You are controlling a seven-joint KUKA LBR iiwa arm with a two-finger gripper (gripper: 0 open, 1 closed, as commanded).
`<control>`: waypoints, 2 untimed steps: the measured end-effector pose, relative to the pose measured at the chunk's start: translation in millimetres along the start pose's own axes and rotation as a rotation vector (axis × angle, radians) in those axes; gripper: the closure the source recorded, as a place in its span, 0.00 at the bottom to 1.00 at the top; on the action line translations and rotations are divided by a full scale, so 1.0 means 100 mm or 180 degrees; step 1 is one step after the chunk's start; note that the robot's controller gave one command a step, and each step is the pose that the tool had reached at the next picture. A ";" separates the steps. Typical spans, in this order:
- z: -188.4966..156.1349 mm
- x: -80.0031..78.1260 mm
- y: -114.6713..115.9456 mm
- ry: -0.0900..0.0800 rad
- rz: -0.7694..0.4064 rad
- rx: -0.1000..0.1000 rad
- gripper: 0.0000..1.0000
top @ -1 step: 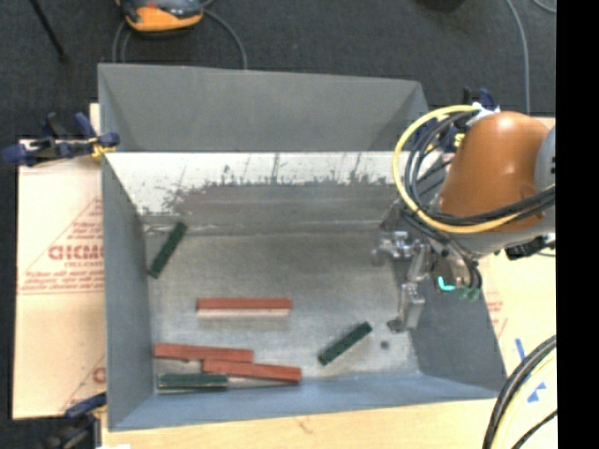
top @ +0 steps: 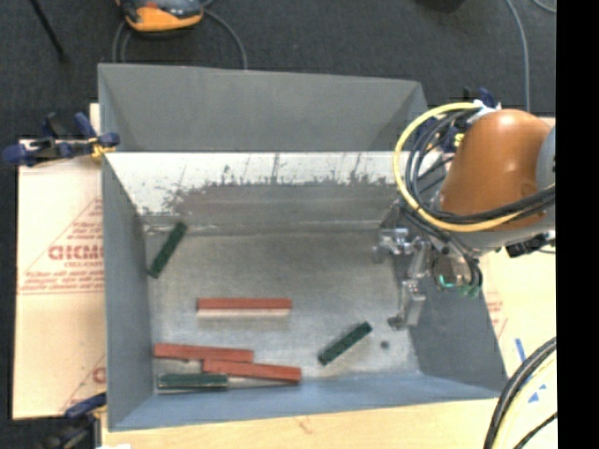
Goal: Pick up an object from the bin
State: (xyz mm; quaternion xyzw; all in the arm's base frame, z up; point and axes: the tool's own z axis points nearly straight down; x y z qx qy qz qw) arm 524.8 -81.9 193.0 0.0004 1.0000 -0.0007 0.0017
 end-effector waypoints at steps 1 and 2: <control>1.13 0.25 -0.29 -0.0005 -0.0616 0.0000 1.00; 1.13 0.25 -0.29 -0.0005 -0.0626 0.0001 0.00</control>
Offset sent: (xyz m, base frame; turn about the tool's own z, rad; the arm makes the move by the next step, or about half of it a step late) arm 0.0000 0.0000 0.0000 0.0000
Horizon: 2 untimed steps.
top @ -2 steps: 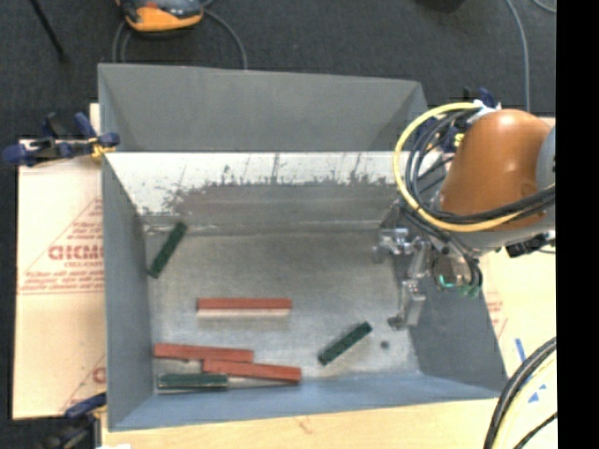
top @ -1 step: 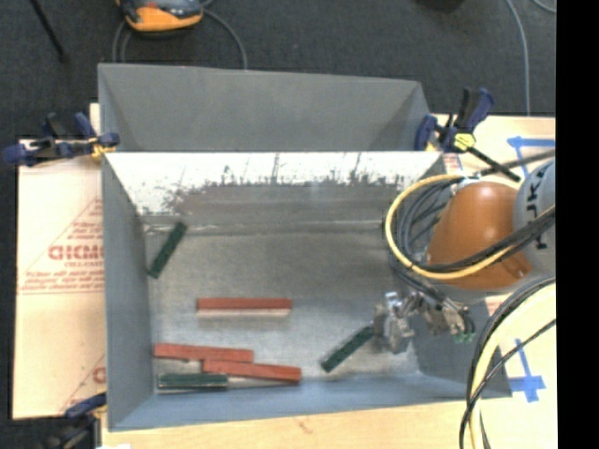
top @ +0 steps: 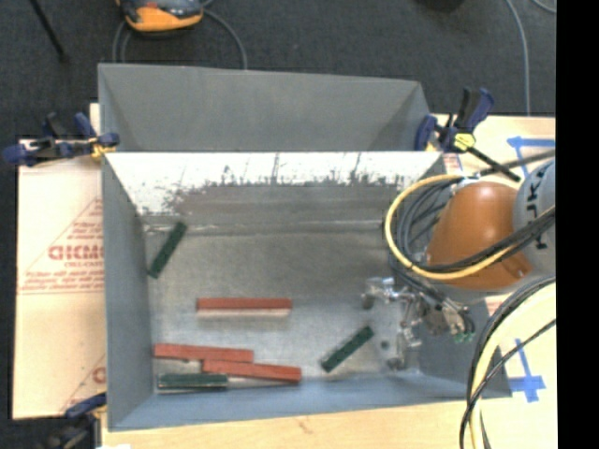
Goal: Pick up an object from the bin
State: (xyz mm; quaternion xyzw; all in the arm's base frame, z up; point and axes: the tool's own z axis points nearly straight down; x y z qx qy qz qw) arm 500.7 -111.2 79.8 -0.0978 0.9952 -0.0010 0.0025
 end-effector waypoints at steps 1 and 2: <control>0.00 0.00 0.00 0.0000 -0.0003 0.0000 0.00; 0.09 0.13 0.57 -0.0002 -0.0128 -0.0005 1.00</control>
Offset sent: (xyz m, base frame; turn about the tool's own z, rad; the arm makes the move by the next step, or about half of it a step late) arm -0.0254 0.0536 -0.0098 -0.0368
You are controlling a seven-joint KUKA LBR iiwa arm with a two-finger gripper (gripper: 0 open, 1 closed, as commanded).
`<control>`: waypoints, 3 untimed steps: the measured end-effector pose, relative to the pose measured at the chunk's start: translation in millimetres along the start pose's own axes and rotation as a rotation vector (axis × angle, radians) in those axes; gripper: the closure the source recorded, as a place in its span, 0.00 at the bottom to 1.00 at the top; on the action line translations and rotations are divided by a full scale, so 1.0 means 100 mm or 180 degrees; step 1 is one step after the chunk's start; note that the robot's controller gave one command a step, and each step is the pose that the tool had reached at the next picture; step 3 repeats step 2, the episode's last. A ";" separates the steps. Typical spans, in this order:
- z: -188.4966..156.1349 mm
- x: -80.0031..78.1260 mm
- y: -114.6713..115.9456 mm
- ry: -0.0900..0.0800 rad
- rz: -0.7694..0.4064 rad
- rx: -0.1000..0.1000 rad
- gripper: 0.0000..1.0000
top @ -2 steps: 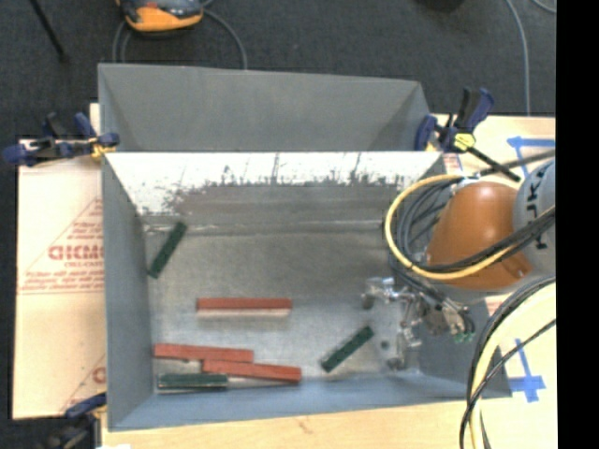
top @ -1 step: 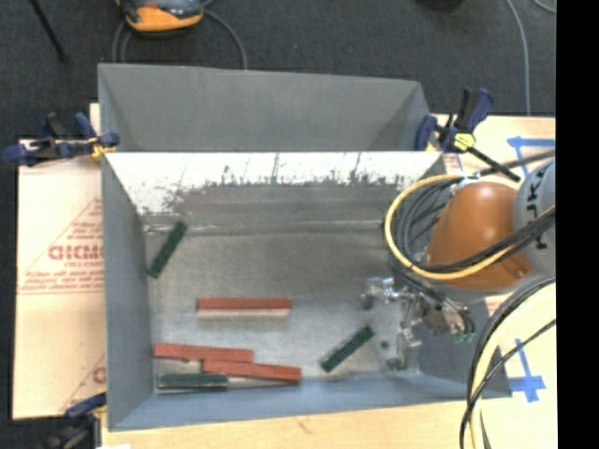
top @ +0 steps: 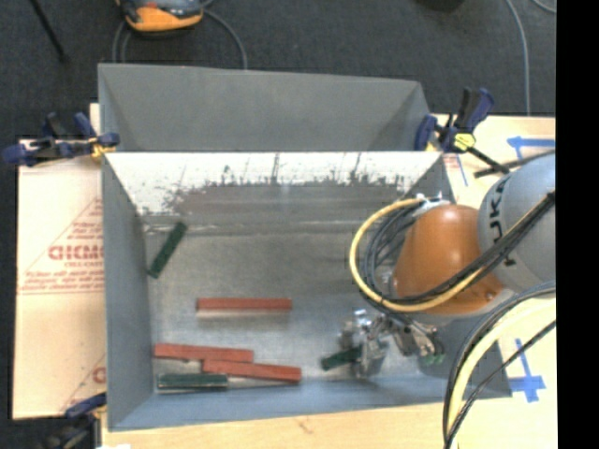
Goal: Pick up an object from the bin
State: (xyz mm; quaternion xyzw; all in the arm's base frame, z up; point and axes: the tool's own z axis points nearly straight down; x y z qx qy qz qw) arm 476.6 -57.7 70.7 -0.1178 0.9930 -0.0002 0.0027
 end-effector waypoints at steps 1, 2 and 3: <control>0.00 0.00 0.00 0.0000 -0.0003 0.0001 1.00; -1.30 -0.01 -0.18 0.0008 -0.0032 0.0001 1.00; -1.30 -0.01 -0.18 0.0008 -0.0032 0.0001 1.00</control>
Offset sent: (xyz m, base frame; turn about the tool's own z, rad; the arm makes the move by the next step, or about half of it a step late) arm 0.0032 -0.0168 0.1299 -0.0123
